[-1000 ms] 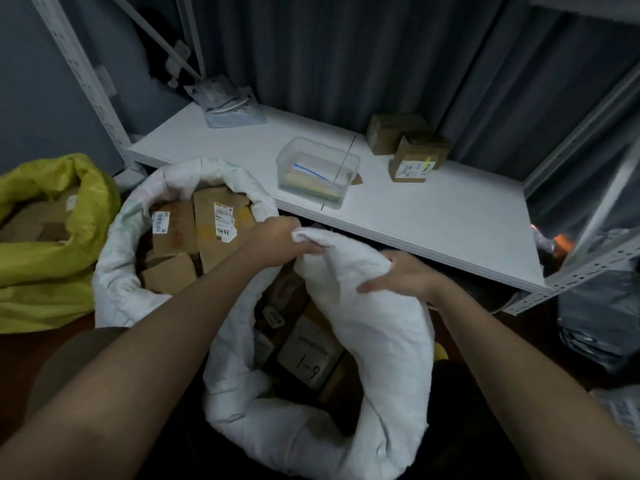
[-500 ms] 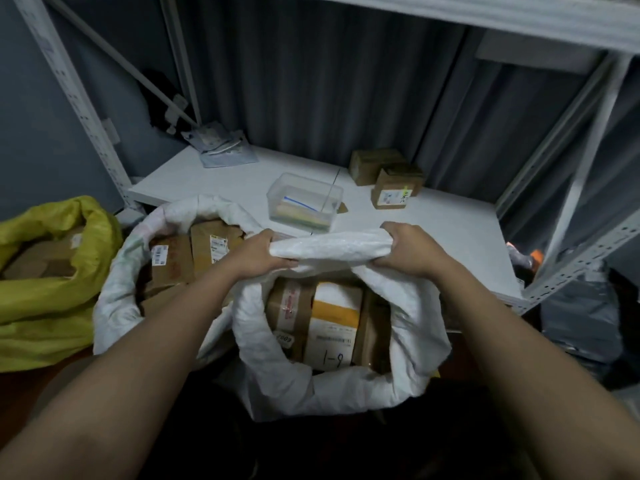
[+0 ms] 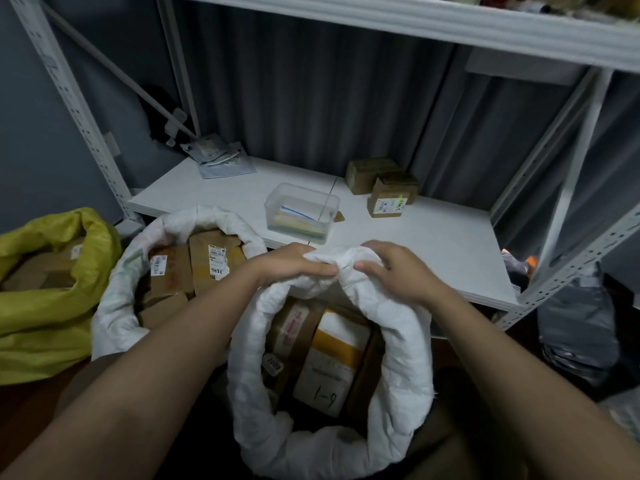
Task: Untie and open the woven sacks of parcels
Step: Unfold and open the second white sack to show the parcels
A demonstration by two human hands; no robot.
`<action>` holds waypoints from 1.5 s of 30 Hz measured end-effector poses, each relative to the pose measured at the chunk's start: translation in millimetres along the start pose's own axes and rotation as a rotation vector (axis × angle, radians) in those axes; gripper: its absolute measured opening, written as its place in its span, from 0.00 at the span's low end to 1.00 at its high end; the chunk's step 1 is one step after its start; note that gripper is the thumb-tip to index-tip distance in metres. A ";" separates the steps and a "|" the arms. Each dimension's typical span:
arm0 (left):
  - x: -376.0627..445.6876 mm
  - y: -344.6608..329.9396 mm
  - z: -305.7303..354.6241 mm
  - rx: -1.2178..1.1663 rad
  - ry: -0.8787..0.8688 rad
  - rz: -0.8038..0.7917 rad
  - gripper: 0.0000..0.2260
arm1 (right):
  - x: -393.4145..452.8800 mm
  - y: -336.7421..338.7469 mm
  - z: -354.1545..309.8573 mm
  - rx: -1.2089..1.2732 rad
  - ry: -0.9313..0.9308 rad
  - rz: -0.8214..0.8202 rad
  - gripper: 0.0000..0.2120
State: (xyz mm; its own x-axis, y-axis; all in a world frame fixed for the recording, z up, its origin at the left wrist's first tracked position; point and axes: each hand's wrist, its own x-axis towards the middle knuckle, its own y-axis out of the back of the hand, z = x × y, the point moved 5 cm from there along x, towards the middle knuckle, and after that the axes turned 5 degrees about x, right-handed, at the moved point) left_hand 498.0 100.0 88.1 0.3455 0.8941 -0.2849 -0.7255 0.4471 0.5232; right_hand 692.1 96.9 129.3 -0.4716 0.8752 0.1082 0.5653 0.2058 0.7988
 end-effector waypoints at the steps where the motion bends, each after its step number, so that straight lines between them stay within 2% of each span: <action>1: -0.9 0.9 -0.5 -0.005 0.019 -0.003 0.35 | -1.3 -6.9 2.0 0.088 -0.003 0.005 0.12; 3: -5.0 2.7 -3.7 0.140 0.056 0.108 0.35 | 0.3 -14.1 12.0 0.331 -0.114 0.035 0.15; 4: -8.3 0.6 -3.7 0.288 0.039 0.180 0.33 | 2.4 -14.4 16.3 0.521 -0.206 0.052 0.14; 6: -12.6 -11.7 0.2 0.567 -0.084 0.304 0.26 | 7.7 -19.6 22.0 0.927 -0.432 0.006 0.11; 7: -14.1 -18.0 0.4 0.566 -0.142 0.350 0.22 | 9.3 -22.4 24.3 1.007 -0.532 -0.033 0.10; 9: -13.9 -20.3 -5.8 0.305 -0.152 0.362 0.15 | 13.3 -20.5 26.0 0.844 -0.543 -0.037 0.11; 11: -6.5 -14.8 -14.7 0.001 -0.074 0.200 0.12 | 12.1 -17.8 18.2 0.530 -0.383 0.015 0.12; 12: -4.2 -11.4 -18.4 -0.088 -0.027 0.106 0.14 | 7.9 -17.1 10.7 0.383 -0.306 0.019 0.13; 14: -3.4 -4.6 -24.0 -0.154 0.051 -0.018 0.18 | 0.6 -19.8 0.5 0.322 -0.197 0.040 0.11; 16: -4.3 2.7 -23.4 0.015 0.056 0.036 0.20 | -0.2 -25.6 11.4 0.507 -0.314 0.023 0.10; 18: -6.6 -2.3 -11.9 0.306 -0.090 0.146 0.27 | 5.8 -48.3 19.1 0.781 -0.557 -0.038 0.09; 19: -10.0 -10.9 -1.1 0.454 -0.191 0.190 0.30 | -8.5 -60.8 23.1 0.832 -0.599 -0.138 0.09; 21: -10.8 -20.8 11.1 0.626 -0.270 0.231 0.26 | -24.4 -67.3 33.5 0.735 -0.624 -0.078 0.10; 22: -6.6 -20.8 11.3 0.643 -0.254 0.206 0.21 | -24.8 -63.4 32.0 0.611 -0.606 -0.111 0.10; 23: 0.4 -17.8 7.8 0.622 -0.225 0.166 0.17 | -13.1 -54.3 29.4 0.693 -0.583 -0.048 0.11; 24: 6.7 -12.6 3.9 0.571 -0.199 0.123 0.15 | -11.7 -46.0 11.9 0.751 -0.522 -0.061 0.12; 26: 16.7 0.9 -1.0 0.461 -0.186 0.055 0.17 | -31.7 -31.9 0.0 0.689 -0.544 -0.049 0.17; 28: 21.7 6.6 -0.2 0.539 -0.130 0.052 0.22 | -49.3 -37.5 7.4 0.610 -0.593 0.020 0.21; 29: 24.2 6.7 2.4 0.659 -0.090 0.096 0.20 | -54.6 -44.3 7.1 0.601 -0.596 0.027 0.21; 30: 26.8 7.3 8.0 0.800 -0.069 0.214 0.17 | -56.4 -49.7 7.6 0.627 -0.593 0.056 0.18; 32: 20.6 0.1 23.8 0.945 -0.031 0.474 0.16 | -56.3 -48.5 9.4 0.700 -0.617 0.227 0.10; 33: 11.1 -7.5 30.9 0.893 -0.022 0.593 0.20 | -54.2 -45.9 11.1 0.758 -0.644 0.313 0.08; 35: -12.8 -20.5 36.8 0.601 -0.033 0.811 0.24 | -45.9 -41.2 13.8 0.918 -0.709 0.430 0.08; 37: -30.7 -30.6 35.4 0.295 -0.052 0.927 0.19 | -32.9 -33.2 19.4 1.098 -0.769 0.506 0.12; 38: -29.9 -37.0 32.0 0.118 -0.029 0.871 0.17 | -26.0 -27.3 20.5 1.167 -0.785 0.535 0.15; 39: -23.7 -44.3 31.5 -0.086 0.024 0.731 0.22 | -18.0 -23.7 19.6 1.235 -0.779 0.526 0.17; 41: -7.1 -60.0 36.3 -0.395 0.153 0.423 0.39 | -1.2 -23.3 13.6 1.323 -0.718 0.413 0.18; 42: -2.3 -67.4 44.2 -0.439 0.184 0.324 0.41 | 3.6 -24.1 10.3 1.357 -0.698 0.368 0.16; 43: 0.5 -72.1 52.4 -0.425 0.179 0.290 0.40 | 5.7 -23.5 9.8 1.373 -0.676 0.358 0.15; 45: 9.5 -69.0 59.4 -0.411 0.138 0.364 0.33 | 1.6 -13.0 12.2 1.341 -0.608 0.380 0.13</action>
State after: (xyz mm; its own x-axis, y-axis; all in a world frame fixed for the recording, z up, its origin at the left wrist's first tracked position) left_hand 586.7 79.2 97.0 -0.0316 0.9647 -0.2615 -0.9649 0.0387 0.2597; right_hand 692.3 101.0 111.8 -0.0083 0.9392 -0.3434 0.9217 -0.1260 -0.3668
